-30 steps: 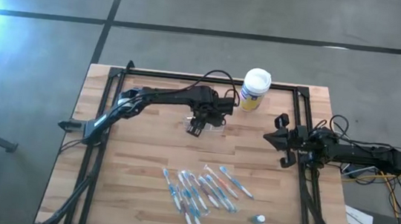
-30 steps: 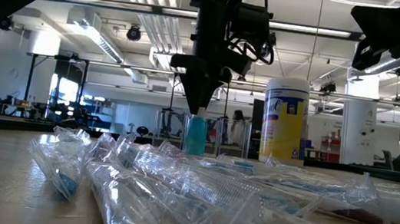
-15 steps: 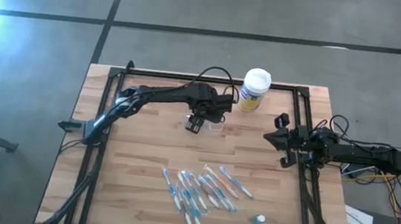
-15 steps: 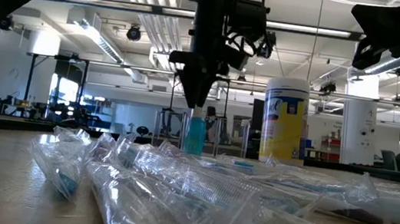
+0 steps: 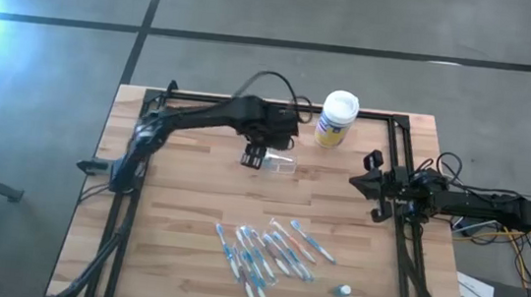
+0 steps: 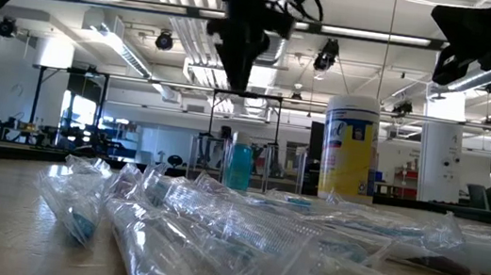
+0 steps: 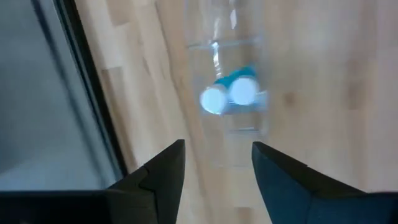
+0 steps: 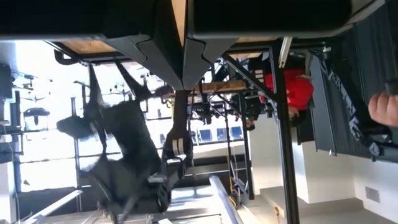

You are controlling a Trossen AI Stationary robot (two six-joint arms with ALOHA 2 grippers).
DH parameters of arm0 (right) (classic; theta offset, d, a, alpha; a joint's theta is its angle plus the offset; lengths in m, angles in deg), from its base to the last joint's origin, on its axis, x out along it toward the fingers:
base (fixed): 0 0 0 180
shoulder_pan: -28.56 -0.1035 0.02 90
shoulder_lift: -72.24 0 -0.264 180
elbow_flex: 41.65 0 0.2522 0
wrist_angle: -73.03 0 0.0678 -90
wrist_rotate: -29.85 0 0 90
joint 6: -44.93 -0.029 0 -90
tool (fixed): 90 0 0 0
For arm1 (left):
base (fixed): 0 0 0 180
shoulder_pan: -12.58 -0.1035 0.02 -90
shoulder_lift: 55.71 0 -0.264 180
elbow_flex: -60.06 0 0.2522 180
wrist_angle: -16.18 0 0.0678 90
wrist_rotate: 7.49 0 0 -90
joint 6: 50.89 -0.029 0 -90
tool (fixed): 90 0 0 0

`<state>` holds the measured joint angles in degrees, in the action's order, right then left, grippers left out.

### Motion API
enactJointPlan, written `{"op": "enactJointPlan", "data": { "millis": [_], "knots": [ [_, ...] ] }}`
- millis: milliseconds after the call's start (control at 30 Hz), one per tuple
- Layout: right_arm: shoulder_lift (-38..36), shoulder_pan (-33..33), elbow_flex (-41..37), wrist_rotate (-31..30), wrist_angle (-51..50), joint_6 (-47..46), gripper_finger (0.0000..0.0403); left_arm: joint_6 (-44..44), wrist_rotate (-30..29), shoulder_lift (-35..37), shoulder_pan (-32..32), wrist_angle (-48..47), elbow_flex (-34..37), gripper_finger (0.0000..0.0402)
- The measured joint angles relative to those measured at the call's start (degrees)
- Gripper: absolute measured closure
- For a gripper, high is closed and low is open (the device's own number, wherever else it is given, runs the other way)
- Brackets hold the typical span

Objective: Pick & Place toothbrushing station
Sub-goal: Adjust the transparent organizer

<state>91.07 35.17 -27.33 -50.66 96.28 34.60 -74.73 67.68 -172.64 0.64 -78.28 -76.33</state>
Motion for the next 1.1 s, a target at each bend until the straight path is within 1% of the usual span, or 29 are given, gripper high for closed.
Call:
{"op": "enactJointPlan", "data": {
  "millis": [100, 167, 267, 333, 400, 467, 567, 633, 733, 833, 967, 1100],
  "knots": [
    [0.0, 0.0, 0.0, 0.0, -0.3, -0.1, 0.0394, 3.3, 5.5, 6.3, -0.2, 0.9, 2.7, 0.0233],
    [0.0, 0.0, 0.0, 0.1, -0.5, -0.2, 0.0394, 5.4, 7.5, 11.3, -0.2, 4.1, 6.7, 0.0255],
    [0.0, -0.1, 0.0, 1.1, -0.9, -0.2, 0.0394, 9.0, 7.4, 20.1, -0.2, 12.9, 17.2, 0.0299],
    [0.0, -0.1, 0.0, 1.5, -1.1, -0.2, 0.0394, 12.1, 7.0, 26.4, -0.3, 21.1, 26.7, 0.0334],
    [0.0, -0.1, 0.0, 1.5, -1.9, 0.0, 0.0394, 14.9, 4.3, 32.4, -0.3, 30.2, 37.1, 0.037],
    [0.1, -0.1, 0.0, 1.5, -2.7, 0.6, 0.0394, 18.4, -1.0, 37.8, -0.3, 40.7, 48.3, 0.0393],
    [0.1, -0.1, 0.0, 1.1, -3.6, 2.1, 0.0394, 23.7, -6.8, 44.3, -0.5, 56.2, 63.9, 0.0392],
    [0.2, -0.1, 0.0, 0.8, -3.9, 3.0, 0.0394, 28.3, -9.6, 47.4, -1.0, 66.0, 72.7, 0.0393],
    [0.9, -0.1, 0.0, 0.8, -3.9, 3.4, 0.0394, 36.0, -10.6, 50.0, -2.4, 78.2, 83.7, 0.0397],
    [2.5, -0.1, 0.0, 0.3, -5.8, 4.0, 0.0394, 43.5, -10.9, 50.5, -3.4, 86.9, 91.6, 0.0395],
    [6.8, 0.0, 0.0, -4.2, -7.7, 5.6, 0.0394, 48.6, -10.8, 48.9, -3.5, 92.7, 97.7, 0.0398],
    [11.8, 0.0, 0.0, -7.7, -6.6, 7.9, 0.0394, 52.1, -10.8, 45.6, -3.4, 97.2, 99.3, 0.0398]
  ]
}}
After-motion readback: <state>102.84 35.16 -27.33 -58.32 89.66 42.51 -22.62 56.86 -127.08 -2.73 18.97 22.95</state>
